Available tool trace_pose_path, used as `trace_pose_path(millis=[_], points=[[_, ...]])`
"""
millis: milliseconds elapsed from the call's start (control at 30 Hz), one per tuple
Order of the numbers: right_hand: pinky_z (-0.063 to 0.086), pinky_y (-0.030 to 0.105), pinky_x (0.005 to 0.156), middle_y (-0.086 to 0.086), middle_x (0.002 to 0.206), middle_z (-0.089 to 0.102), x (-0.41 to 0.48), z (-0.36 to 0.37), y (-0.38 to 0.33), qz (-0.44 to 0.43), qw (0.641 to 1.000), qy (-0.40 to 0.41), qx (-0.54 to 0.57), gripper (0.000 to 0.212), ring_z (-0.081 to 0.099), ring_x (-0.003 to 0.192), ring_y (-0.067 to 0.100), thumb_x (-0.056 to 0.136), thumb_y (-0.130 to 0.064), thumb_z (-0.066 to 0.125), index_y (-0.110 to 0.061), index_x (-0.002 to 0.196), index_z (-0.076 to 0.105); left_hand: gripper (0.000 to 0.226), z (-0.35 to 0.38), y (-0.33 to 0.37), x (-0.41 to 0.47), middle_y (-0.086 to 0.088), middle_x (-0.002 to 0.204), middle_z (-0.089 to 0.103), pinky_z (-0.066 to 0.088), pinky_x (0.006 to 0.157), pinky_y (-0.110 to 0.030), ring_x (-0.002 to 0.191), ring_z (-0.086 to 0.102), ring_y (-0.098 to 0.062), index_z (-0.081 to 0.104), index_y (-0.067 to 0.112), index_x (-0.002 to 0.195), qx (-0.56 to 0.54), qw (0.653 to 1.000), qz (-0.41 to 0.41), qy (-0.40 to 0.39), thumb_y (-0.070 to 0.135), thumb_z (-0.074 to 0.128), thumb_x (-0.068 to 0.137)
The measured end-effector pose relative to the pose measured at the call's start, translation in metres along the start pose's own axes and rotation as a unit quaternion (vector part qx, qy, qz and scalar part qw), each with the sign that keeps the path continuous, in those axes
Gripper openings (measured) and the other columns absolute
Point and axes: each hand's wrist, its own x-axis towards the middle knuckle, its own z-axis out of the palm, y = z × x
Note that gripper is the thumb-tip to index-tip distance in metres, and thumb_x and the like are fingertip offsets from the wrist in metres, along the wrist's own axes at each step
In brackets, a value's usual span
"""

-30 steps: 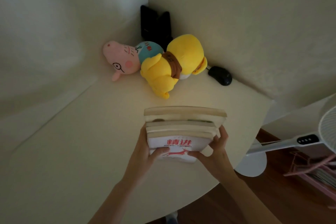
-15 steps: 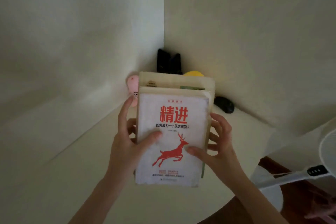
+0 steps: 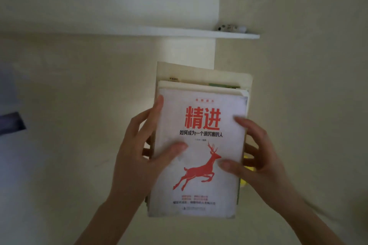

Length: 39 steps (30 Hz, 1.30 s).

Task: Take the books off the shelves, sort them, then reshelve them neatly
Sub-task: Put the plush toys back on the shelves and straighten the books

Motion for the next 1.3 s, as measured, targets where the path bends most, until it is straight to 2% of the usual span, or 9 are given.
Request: trace_pose_path(millis=[133,300,433,700,800,900,1067,1200,1300], points=[[0.059,0.026,0.066,-0.028,0.115,0.058,0.011,0.014,-0.05,-0.062,0.997,-0.004,0.036,0.072,0.067,0.102,0.011,0.059,-0.011,0.078,-0.059,0.108,0.056,0.079,-0.042,0.038,0.014,0.029,0.119,0.043,0.055,0.059,-0.017,0.089,0.061,0.0,0.015,0.076,0.126,0.024,0.998,0.042,0.041,0.069,0.059,0.061],[0.059,0.031,0.066,-0.012,0.126,0.055,0.026,0.028,-0.102,-0.125,0.991,-0.019,0.04,0.07,0.066,0.105,0.018,0.057,-0.031,0.086,-0.056,0.115,0.054,0.08,-0.087,0.077,0.023,0.026,0.115,0.044,0.059,0.062,-0.03,0.09,0.062,-0.006,0.015,0.075,0.128,0.042,0.991,0.091,0.086,0.069,0.059,0.061],[0.06,0.034,0.064,-0.008,0.118,0.061,0.046,0.045,-0.141,-0.174,0.98,-0.065,0.072,0.079,0.067,0.103,0.022,0.048,-0.049,0.089,-0.05,0.118,0.053,0.082,-0.126,0.105,0.032,0.024,0.114,0.046,0.058,0.062,-0.026,0.086,0.06,-0.003,0.014,0.072,0.131,0.074,0.98,0.132,0.128,0.066,0.063,0.066],[0.058,0.034,0.078,0.001,0.128,0.054,0.128,0.122,-0.226,-0.292,0.942,-0.135,0.101,0.075,0.06,0.113,0.022,0.062,-0.038,0.086,-0.051,0.123,0.045,0.084,-0.245,0.156,0.077,0.01,0.122,0.052,0.056,0.062,-0.018,0.081,0.066,-0.006,0.019,0.054,0.143,0.169,0.943,0.179,0.224,0.054,0.069,0.076],[0.059,0.034,0.074,0.001,0.134,0.048,0.161,0.168,-0.255,-0.314,0.927,-0.17,0.117,0.071,0.058,0.115,0.024,0.071,-0.029,0.083,-0.048,0.125,0.041,0.084,-0.295,0.168,0.09,0.014,0.12,0.053,0.055,0.067,-0.015,0.09,0.064,-0.008,0.021,0.048,0.145,0.228,0.919,0.192,0.258,0.056,0.069,0.076],[0.06,0.038,0.069,0.003,0.131,0.048,0.187,0.222,-0.277,-0.311,0.913,-0.216,0.15,0.072,0.062,0.11,0.023,0.072,-0.025,0.077,-0.042,0.129,0.036,0.085,-0.343,0.168,0.093,0.013,0.122,0.053,0.058,0.075,-0.03,0.097,0.062,-0.006,0.02,0.052,0.144,0.278,0.9,0.177,0.286,0.062,0.067,0.074],[0.06,0.042,0.071,0.008,0.123,0.048,0.217,0.317,-0.287,-0.294,0.884,-0.315,0.181,0.074,0.068,0.098,0.026,0.074,-0.018,0.075,-0.038,0.129,0.029,0.081,-0.404,0.145,0.083,0.003,0.125,0.054,0.059,0.069,-0.04,0.092,0.067,-0.018,0.022,0.06,0.139,0.317,0.884,0.133,0.315,0.056,0.07,0.074],[0.059,0.033,0.071,0.011,0.118,0.049,0.233,0.39,-0.283,-0.273,0.87,-0.368,0.183,0.073,0.067,0.096,0.026,0.079,-0.002,0.073,-0.036,0.122,0.024,0.079,-0.434,0.119,0.07,0.003,0.126,0.047,0.059,0.071,-0.039,0.091,0.061,-0.008,0.021,0.06,0.139,0.393,0.842,0.078,0.36,0.053,0.069,0.077],[0.059,0.034,0.076,0.011,0.113,0.054,0.246,0.43,-0.278,-0.243,0.865,-0.399,0.186,0.074,0.066,0.097,0.026,0.08,0.002,0.071,-0.03,0.123,0.019,0.077,-0.444,0.102,0.068,0.004,0.132,0.041,0.058,0.072,-0.037,0.092,0.059,-0.009,0.017,0.063,0.138,0.442,0.809,0.048,0.384,0.055,0.065,0.079]])
